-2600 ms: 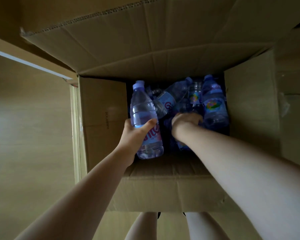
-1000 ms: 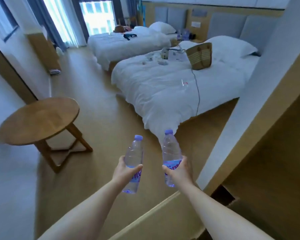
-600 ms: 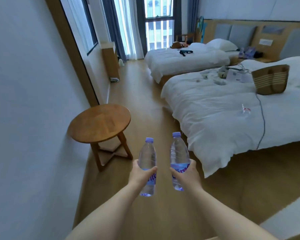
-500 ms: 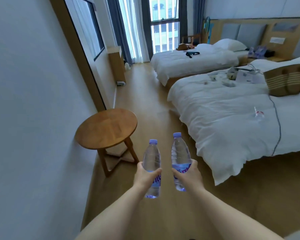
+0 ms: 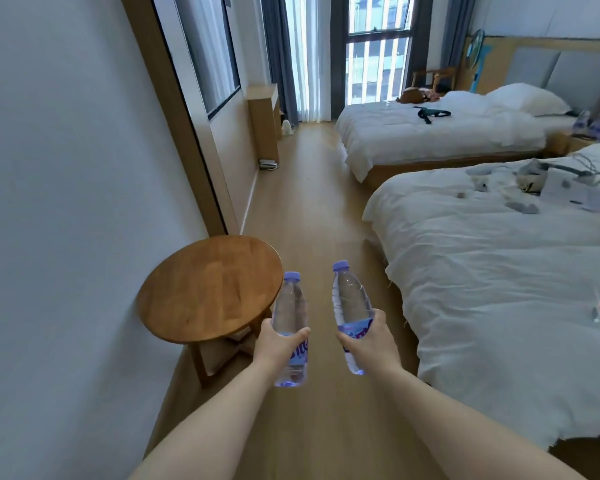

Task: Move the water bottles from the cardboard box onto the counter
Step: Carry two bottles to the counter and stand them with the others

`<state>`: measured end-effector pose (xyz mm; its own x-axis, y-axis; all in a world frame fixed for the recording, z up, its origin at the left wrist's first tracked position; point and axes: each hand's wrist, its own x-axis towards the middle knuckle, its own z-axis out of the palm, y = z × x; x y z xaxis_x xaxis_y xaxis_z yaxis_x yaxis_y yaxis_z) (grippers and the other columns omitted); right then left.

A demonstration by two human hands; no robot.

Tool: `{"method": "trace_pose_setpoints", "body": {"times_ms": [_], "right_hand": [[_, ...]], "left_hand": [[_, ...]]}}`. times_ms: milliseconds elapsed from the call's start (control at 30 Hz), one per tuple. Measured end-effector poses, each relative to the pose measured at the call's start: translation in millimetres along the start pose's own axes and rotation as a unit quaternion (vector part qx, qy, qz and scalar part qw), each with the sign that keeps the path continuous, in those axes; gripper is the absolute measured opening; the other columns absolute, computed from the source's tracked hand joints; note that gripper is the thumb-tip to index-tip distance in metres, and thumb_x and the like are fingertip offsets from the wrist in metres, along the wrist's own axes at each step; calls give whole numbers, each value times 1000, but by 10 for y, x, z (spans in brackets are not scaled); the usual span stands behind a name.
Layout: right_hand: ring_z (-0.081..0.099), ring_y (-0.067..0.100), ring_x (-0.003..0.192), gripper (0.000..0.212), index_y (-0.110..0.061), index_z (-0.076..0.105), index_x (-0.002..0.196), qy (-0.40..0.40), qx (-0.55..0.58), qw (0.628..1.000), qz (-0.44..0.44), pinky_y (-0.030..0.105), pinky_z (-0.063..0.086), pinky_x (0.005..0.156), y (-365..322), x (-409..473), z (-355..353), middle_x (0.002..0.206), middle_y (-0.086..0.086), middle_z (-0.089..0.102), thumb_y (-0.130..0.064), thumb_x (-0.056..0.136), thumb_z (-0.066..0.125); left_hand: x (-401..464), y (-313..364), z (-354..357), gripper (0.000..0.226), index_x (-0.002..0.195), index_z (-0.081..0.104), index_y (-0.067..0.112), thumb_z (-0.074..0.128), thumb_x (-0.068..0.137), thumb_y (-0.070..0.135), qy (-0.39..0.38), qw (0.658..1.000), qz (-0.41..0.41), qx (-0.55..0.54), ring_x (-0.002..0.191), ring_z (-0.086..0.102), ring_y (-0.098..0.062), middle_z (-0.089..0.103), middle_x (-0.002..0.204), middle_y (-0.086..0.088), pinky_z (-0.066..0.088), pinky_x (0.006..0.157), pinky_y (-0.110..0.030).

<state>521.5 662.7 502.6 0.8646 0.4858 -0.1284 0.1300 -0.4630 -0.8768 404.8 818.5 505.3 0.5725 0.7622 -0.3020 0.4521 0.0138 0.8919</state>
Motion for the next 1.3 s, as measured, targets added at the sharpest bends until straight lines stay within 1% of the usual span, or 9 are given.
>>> {"method": "trace_pose_setpoints", "body": {"times_ms": [67, 167, 300, 533, 700, 800, 967, 1133, 1300], "right_hand": [[59, 7, 83, 63, -28, 34, 114, 1, -9, 1000, -6, 16, 43, 58, -100, 356, 85, 104, -5, 54, -40, 73, 80], [60, 9, 82, 64, -27, 35, 115, -1, -21, 1000, -15, 18, 48, 60, -226, 905, 243, 101, -7, 53, -40, 72, 81], [60, 10, 83, 64, -26, 35, 116, 13, -35, 999, -18, 20, 49, 60, -448, 1832, 559, 101, -6, 53, -41, 72, 80], [58, 13, 89, 72, -22, 35, 123, 59, -12, 998, 10, 22, 54, 69, -1002, 3393, 875, 106, -4, 51, -44, 72, 80], [58, 12, 94, 74, -20, 35, 125, 80, -8, 997, 13, 24, 55, 74, -1212, 4380, 809, 109, -3, 52, -43, 71, 81], [59, 12, 91, 72, -20, 37, 124, 96, -22, 995, 24, 22, 52, 69, -1260, 4966, 755, 109, -2, 54, -45, 72, 80], [60, 17, 89, 65, -17, 41, 121, 103, -61, 993, 20, 25, 46, 63, -1272, 6055, 549, 106, 0, 57, -45, 74, 76], [60, 19, 90, 63, -15, 41, 124, 69, -58, 996, 8, 30, 52, 69, -1425, 7155, 277, 107, 2, 57, -38, 76, 76], [58, 18, 93, 67, -18, 36, 128, 41, -72, 996, -17, 28, 48, 67, -1741, 8105, 248, 110, 1, 54, -40, 78, 75]], "left_hand": [[315, 99, 22, 54, 111, 50, 13, 82, 72, 34, 12, 1000, 1, -10, 84, 68, -19, 66, 98, -8, 56, 68, -30], [829, 272, 56, 50, 105, 48, 17, 82, 73, 34, 47, 998, -2, -32, 80, 65, -14, 63, 93, -2, 54, 65, -28], [1835, 570, 8, 50, 108, 46, 17, 81, 75, 33, 43, 998, 13, -34, 81, 62, -12, 61, 94, -1, 47, 59, -21], [3511, 1335, -186, 50, 106, 47, 16, 81, 74, 34, 30, 999, 21, 3, 83, 65, -20, 63, 96, -5, 53, 68, -32], [4446, 1823, -30, 52, 109, 46, 14, 80, 75, 34, 13, 999, 32, 18, 82, 63, -19, 62, 95, -4, 51, 64, -28], [4977, 1992, 198, 52, 108, 45, 15, 81, 74, 32, 8, 999, 27, 15, 84, 63, -20, 60, 95, -4, 54, 75, -34], [5870, 2323, 690, 53, 109, 44, 15, 80, 75, 33, 13, 1000, 16, 9, 81, 61, -18, 59, 94, -2, 52, 70, -32], [6664, 2886, 1097, 55, 113, 44, 11, 81, 76, 27, 27, 999, 5, -34, 80, 60, -16, 58, 98, -5, 48, 62, -27], [7402, 3433, 1220, 53, 113, 43, 9, 80, 77, 24, 49, 998, 12, -43, 85, 59, -20, 58, 101, -7, 47, 72, -30]]}}
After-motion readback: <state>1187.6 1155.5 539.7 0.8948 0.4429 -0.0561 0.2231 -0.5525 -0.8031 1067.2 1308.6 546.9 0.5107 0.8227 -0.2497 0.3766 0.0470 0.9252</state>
